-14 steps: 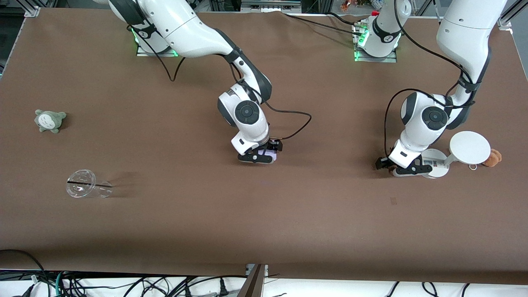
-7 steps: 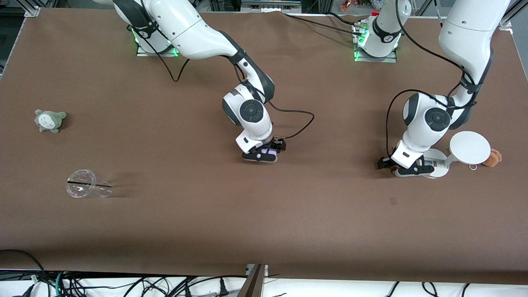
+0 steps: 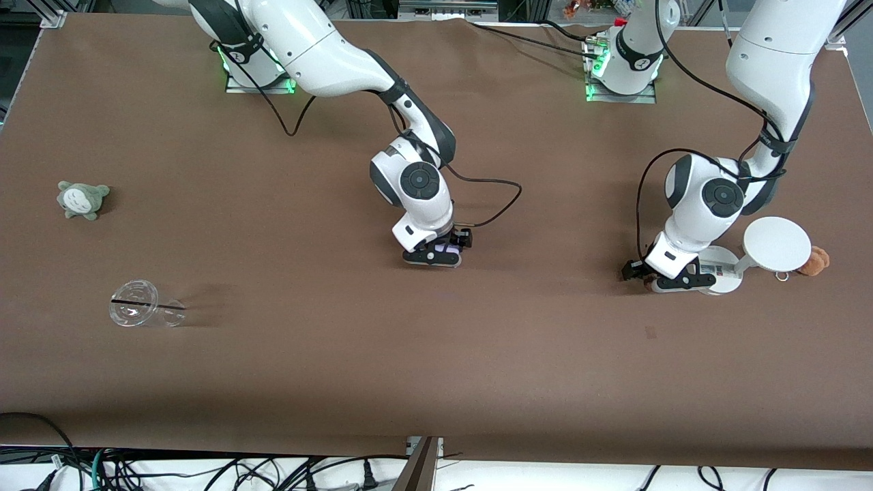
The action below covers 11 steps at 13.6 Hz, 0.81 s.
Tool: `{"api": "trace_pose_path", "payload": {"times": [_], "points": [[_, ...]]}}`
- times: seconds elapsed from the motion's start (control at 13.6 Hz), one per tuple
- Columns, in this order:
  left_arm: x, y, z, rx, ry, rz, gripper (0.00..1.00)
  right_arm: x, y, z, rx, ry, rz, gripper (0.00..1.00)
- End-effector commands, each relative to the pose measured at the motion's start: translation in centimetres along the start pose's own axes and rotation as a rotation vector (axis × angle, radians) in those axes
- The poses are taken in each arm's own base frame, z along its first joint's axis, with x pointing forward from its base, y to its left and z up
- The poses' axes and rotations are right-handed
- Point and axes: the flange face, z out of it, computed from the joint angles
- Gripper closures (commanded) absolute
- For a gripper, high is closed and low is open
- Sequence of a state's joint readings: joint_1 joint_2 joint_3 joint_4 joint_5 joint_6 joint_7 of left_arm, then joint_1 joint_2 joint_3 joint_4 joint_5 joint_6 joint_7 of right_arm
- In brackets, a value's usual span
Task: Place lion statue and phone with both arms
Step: 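Move the phone beside the cup while the left gripper lowers the lion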
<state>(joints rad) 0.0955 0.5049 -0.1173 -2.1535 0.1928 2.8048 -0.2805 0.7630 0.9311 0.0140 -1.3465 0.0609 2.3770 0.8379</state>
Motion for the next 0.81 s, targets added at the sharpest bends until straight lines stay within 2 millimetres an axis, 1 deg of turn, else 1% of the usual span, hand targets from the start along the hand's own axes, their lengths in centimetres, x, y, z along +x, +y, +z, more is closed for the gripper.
{"api": "trace_pose_path", "payload": {"times": [0.0,0.07,0.15,0.22,0.29,0.37,0.44,0.51,0.59,0.73], "points": [[0.1,-0.2,-0.2,-0.006,0.013,0.026,1.0,1.6,1.2,-1.6,-0.063,-0.012,-0.009,0.61],[0.1,-0.2,-0.2,-0.006,0.013,0.026,1.0,2.7,2.2,-2.9,-0.073,-0.03,-0.014,0.61],[0.2,-0.2,-0.3,-0.006,0.013,0.026,0.99,4.4,3.6,-4.5,-0.075,-0.039,-0.017,0.6],[0.2,-0.2,-0.3,-0.006,0.014,0.028,0.89,5.5,5.1,-5.8,-0.087,-0.059,-0.057,0.6],[0.2,-0.2,-0.3,-0.005,0.014,0.028,0.83,6.4,6.5,-7.2,-0.104,-0.089,-0.113,0.6],[0.2,-0.2,-0.3,-0.005,0.014,0.028,0.79,8.0,8.6,-8.2,-0.115,-0.113,-0.151,0.6],[0.2,-0.2,-0.3,-0.005,0.014,0.028,0.77,9.3,10.6,-9.2,-0.114,-0.133,-0.182,0.6],[0.2,-0.2,-0.3,-0.006,0.015,0.028,0.74,10.1,12.2,-10.3,-0.106,-0.139,-0.211,0.6],[0.2,-0.2,-0.3,-0.006,0.015,0.028,0.74,10.8,14.5,-10.9,-0.103,-0.146,-0.242,0.6],[0.2,-0.3,-0.3,-0.005,0.015,0.026,0.72,13.1,20.4,-12.1,-0.091,-0.165,-0.317,0.6]]}}
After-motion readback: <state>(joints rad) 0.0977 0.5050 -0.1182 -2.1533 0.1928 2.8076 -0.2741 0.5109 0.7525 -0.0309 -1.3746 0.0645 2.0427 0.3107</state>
